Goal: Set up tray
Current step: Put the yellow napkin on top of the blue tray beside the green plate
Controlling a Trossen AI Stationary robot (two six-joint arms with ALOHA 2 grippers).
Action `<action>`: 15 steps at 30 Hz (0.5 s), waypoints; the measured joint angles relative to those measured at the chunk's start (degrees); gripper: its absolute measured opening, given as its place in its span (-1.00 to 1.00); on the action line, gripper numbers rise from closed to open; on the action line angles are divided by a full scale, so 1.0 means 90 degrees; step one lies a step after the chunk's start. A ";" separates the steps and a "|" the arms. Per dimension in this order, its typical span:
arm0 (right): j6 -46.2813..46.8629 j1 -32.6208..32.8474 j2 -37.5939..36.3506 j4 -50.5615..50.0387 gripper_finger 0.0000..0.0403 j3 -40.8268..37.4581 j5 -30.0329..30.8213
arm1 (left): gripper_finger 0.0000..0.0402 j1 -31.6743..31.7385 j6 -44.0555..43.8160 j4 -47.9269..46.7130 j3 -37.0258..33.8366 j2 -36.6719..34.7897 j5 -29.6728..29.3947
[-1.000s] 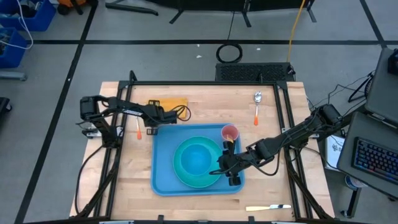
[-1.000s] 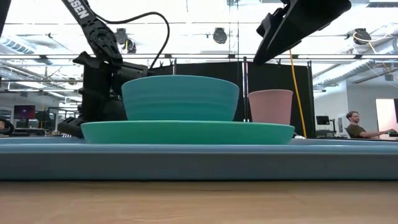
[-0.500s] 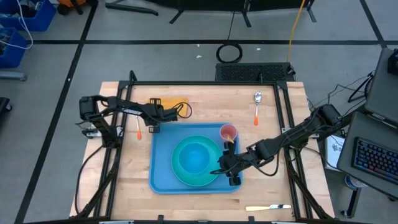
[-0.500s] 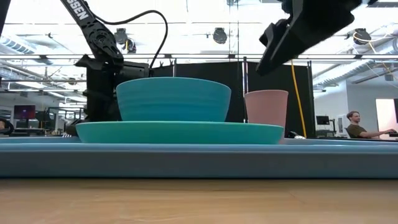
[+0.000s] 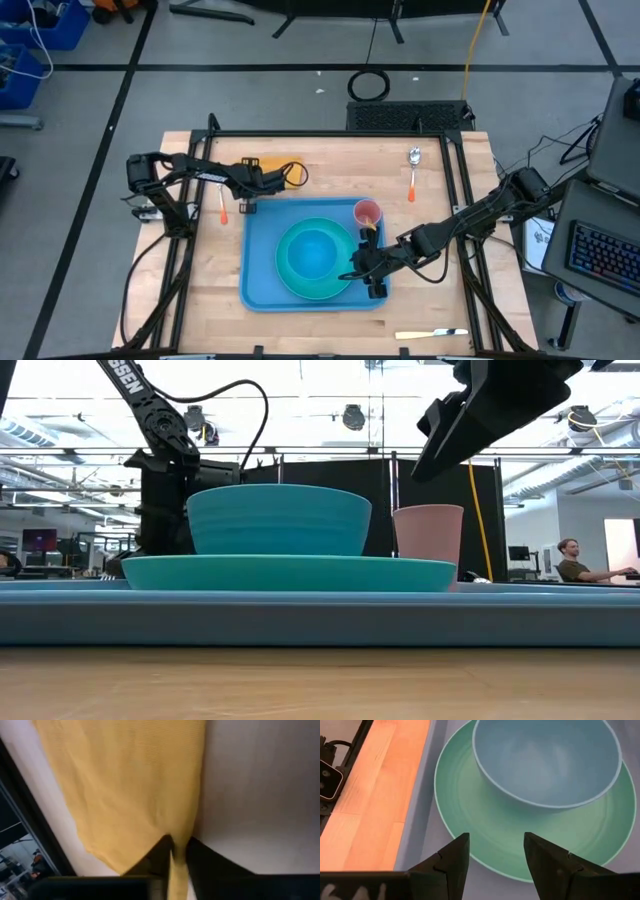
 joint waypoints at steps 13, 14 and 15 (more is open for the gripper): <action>-0.0015 -0.0027 -0.0001 0.0000 -0.10 0.0000 0.0010 | -0.98 -0.0008 -0.0209 -0.0192 0.0006 0.0007 -0.0063; -0.0029 -0.0038 -0.0001 0.0000 -0.10 0.0000 0.0010 | -0.98 -0.0019 -0.0216 -0.0217 0.0006 -0.0004 -0.0098; -0.0030 -0.0043 0.0000 0.0000 -0.10 0.0000 0.0012 | -0.98 -0.0038 -0.0234 -0.0289 0.0000 -0.0046 -0.0115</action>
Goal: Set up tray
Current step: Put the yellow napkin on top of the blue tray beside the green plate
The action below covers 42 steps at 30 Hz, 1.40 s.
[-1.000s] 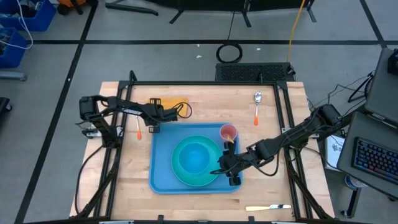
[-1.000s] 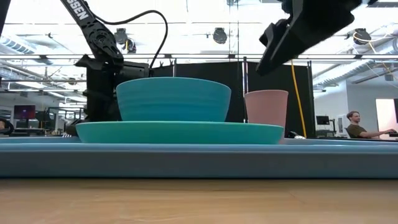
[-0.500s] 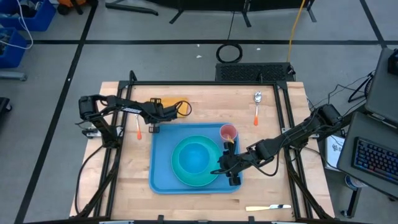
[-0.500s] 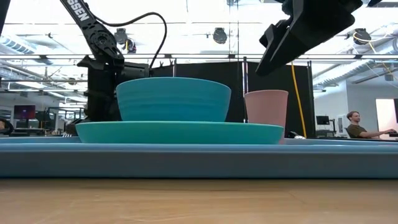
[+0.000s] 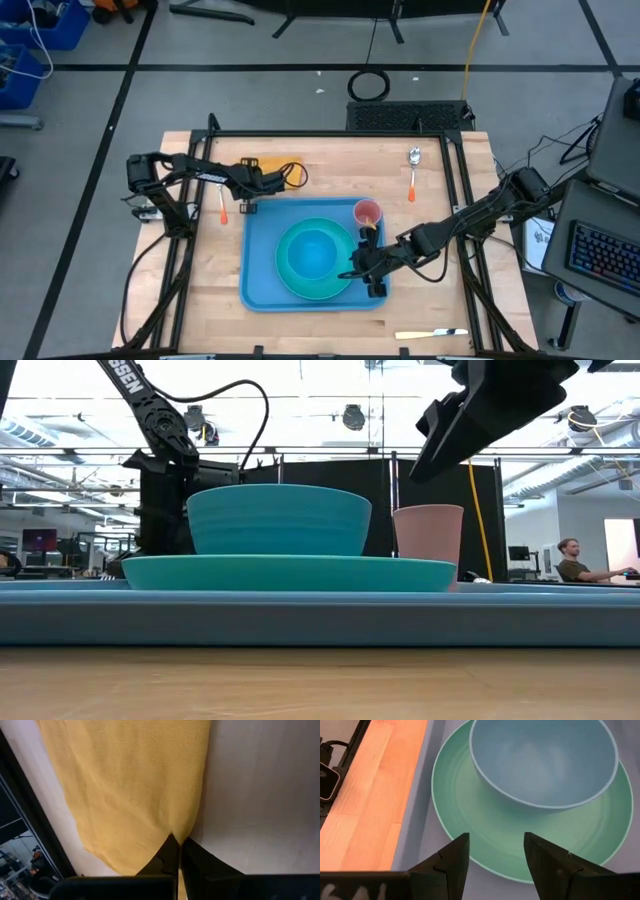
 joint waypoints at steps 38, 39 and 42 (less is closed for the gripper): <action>-0.0124 -0.0064 -0.0001 0.0046 -0.10 0.0000 0.0009 | -0.99 -0.0943 -0.2275 -0.1964 0.0200 -0.1083 0.1519; -0.0126 -0.0073 -0.0001 0.0046 -0.10 0.0000 0.0009 | -0.99 -0.0981 -0.2288 -0.1995 0.0225 -0.1075 0.1513; -0.0123 -0.0090 -0.0001 0.0044 -0.10 0.0000 0.0009 | -0.99 -0.1034 -0.2457 -0.2265 0.0437 -0.1075 0.1562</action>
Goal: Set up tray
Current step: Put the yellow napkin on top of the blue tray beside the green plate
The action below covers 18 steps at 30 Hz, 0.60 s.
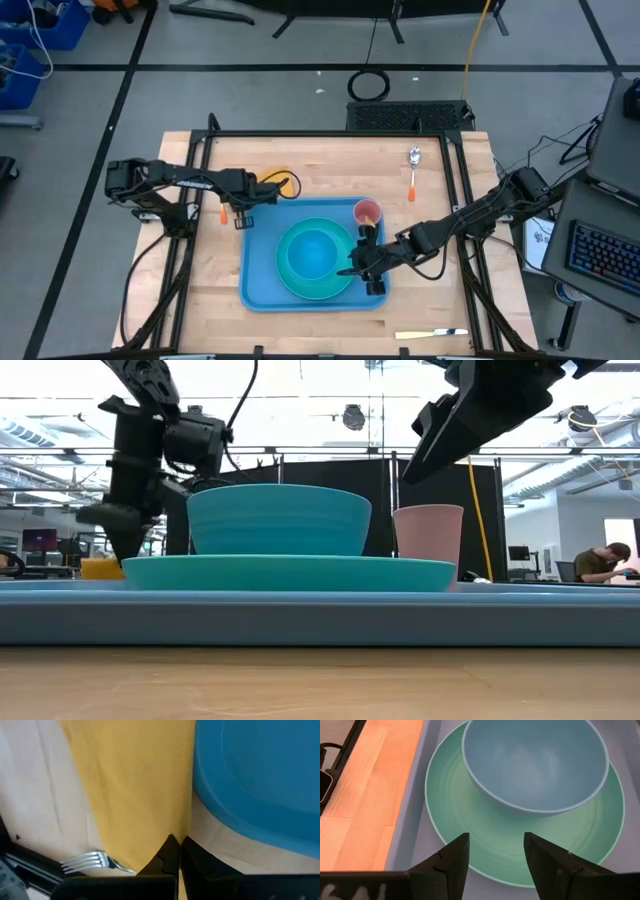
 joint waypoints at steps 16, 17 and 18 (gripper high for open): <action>0.0000 0.0002 0.0000 -0.0002 -0.10 0.0000 -0.0019 | -0.99 -0.0775 -0.1046 -0.0692 0.0521 -0.0001 0.1367; -0.0002 0.0002 0.0000 -0.0002 -0.10 0.0000 -0.0020 | -0.99 -0.0837 -0.1129 -0.0747 0.0521 -0.0001 0.1385; -0.0002 0.0002 0.0000 -0.0002 -0.10 0.0000 -0.0019 | -0.99 -0.0890 -0.1243 -0.0788 0.0521 -0.0001 0.1434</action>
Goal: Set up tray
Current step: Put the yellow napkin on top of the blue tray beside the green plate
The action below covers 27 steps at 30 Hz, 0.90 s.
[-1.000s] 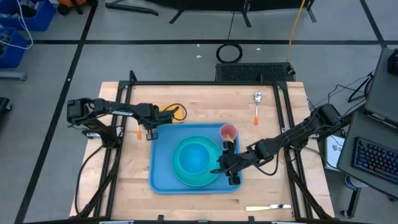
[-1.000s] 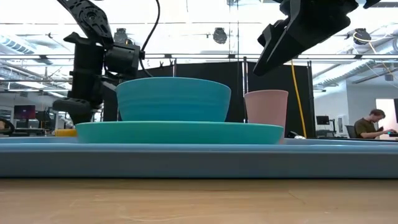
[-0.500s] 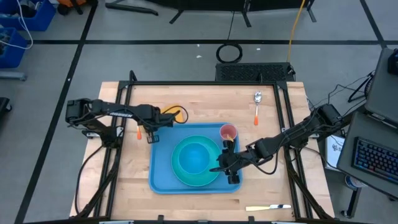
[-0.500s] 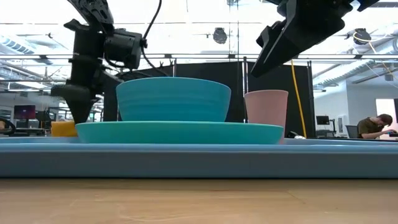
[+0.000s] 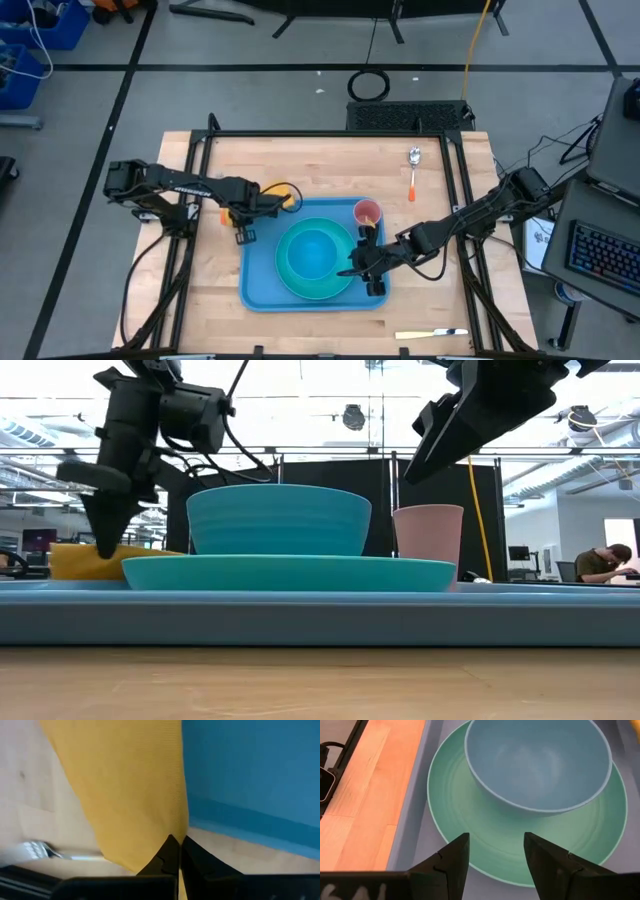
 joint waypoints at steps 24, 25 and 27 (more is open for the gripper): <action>-0.0117 -0.0005 0.0000 0.0002 -0.10 0.0000 0.0017 | -0.95 -0.0639 -0.1958 0.1309 0.0000 0.0000 0.2493; -0.0117 -0.0005 0.0000 0.0000 -0.10 0.0000 0.0019 | -0.97 -0.0647 -0.2052 0.1379 0.0000 0.0000 0.2574; -0.0117 -0.0005 0.0000 0.0001 -0.10 0.0000 0.0019 | -0.97 -0.0644 -0.2211 0.1502 0.0000 0.0000 0.2676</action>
